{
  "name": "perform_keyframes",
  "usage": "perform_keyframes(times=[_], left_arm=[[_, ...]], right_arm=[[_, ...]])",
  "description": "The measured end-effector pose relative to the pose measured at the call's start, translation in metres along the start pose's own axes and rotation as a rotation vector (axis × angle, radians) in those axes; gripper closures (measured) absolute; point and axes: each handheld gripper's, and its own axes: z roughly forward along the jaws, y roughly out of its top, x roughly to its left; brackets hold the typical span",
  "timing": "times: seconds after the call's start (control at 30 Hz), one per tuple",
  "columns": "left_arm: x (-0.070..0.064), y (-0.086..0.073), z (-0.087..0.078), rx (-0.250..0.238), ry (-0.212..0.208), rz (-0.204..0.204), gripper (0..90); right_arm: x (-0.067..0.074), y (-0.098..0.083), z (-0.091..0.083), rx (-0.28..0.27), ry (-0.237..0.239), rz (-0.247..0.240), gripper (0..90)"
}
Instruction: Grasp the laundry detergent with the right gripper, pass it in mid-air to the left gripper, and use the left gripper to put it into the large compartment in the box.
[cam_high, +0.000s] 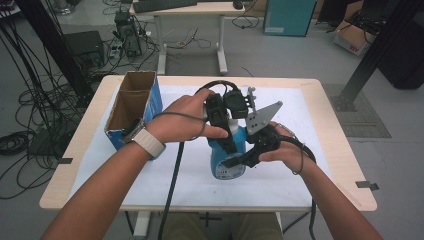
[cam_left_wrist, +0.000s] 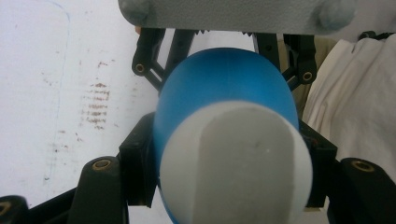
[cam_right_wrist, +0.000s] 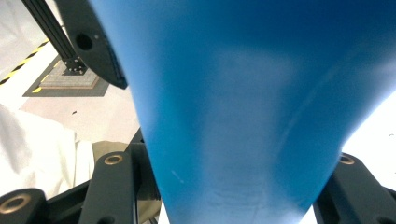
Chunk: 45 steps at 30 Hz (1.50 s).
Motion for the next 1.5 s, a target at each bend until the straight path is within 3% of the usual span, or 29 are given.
perform_keyframes(times=[0.13, 0.97, 1.07, 1.13, 1.5], left_arm=[[-0.0001, -0.0005, 0.0010, -0.010, -0.006, -0.016, 37.9], [0.0011, -0.0014, 0.0002, -0.007, -0.003, -0.003, 37.9], [0.0001, -0.0010, 0.0012, -0.014, -0.005, -0.016, 37.9], [0.0011, -0.0007, 0.0006, -0.005, -0.005, -0.002, 37.9], [-0.0004, -0.0012, 0.0010, -0.023, -0.002, -0.017, 37.9]], right_arm=[[-0.0005, -0.0005, 0.0002, 0.002, 0.001, 0.000, 44.4], [-0.0006, 0.0001, 0.0001, 0.003, 0.001, 0.004, 44.4], [-0.0006, -0.0002, 0.0002, 0.003, 0.001, 0.004, 44.3], [-0.0006, -0.0004, -0.0001, 0.006, 0.000, 0.001, 44.3], [-0.0002, -0.0006, -0.0009, 0.004, 0.002, 0.002, 44.3]])
